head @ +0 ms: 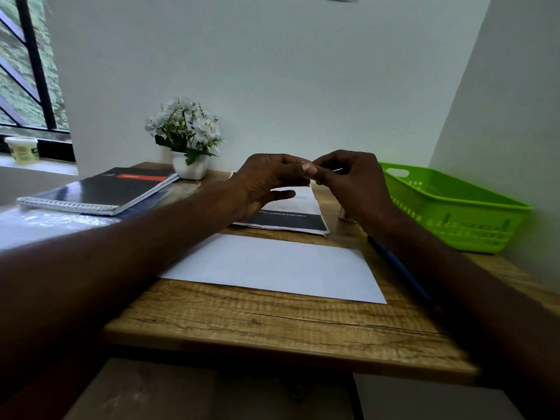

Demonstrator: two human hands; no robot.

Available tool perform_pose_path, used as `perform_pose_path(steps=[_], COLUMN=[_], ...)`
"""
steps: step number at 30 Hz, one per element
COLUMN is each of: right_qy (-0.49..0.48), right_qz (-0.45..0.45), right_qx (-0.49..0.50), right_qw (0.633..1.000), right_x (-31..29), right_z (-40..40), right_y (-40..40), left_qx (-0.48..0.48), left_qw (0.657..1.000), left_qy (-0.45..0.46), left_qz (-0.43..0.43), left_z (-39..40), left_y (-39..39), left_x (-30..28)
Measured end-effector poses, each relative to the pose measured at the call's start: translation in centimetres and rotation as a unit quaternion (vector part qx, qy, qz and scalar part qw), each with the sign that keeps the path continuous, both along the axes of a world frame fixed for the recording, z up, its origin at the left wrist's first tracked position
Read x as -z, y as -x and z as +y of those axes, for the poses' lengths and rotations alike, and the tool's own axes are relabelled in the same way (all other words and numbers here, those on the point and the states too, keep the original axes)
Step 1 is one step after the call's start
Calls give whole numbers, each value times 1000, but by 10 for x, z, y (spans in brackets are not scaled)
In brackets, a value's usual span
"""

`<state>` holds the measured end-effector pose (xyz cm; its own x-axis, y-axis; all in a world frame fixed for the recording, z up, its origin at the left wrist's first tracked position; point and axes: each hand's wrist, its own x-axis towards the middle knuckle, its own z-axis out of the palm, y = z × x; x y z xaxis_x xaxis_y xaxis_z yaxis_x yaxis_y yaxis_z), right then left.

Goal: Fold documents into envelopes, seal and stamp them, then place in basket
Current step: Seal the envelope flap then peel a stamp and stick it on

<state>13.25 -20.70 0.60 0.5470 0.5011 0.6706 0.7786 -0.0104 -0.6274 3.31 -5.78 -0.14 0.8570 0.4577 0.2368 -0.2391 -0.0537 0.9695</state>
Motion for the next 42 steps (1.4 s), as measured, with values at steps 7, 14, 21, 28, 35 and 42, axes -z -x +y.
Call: perform_pose_path(steps=[7, 14, 21, 28, 35, 42], right_qy=[-14, -22, -35, -33, -25, -22], right_qz=[20, 35, 56, 59, 54, 56], right_qx=[-10, 10, 17, 42, 73, 68], right_qw=[1000, 999, 998, 997, 996, 996], right_x=[-2, -4, -4, -5, -3, -2], right_z=[0, 1, 3, 6, 7, 6], right_y=[-5, -4, -1, 0, 3, 4], left_qx=[4, 0, -38, -74, -104, -119], left_qw=[1000, 1000, 999, 997, 993, 991], left_qy=[-2, -24, -14, -22, -15, -23], left_qz=[4, 1, -2, 11, 49, 59], left_z=[-1, -2, -6, -12, -16, -18], left_y=[0, 6, 4, 6, 7, 8], left_x=[-2, -8, -8, -8, -11, -10])
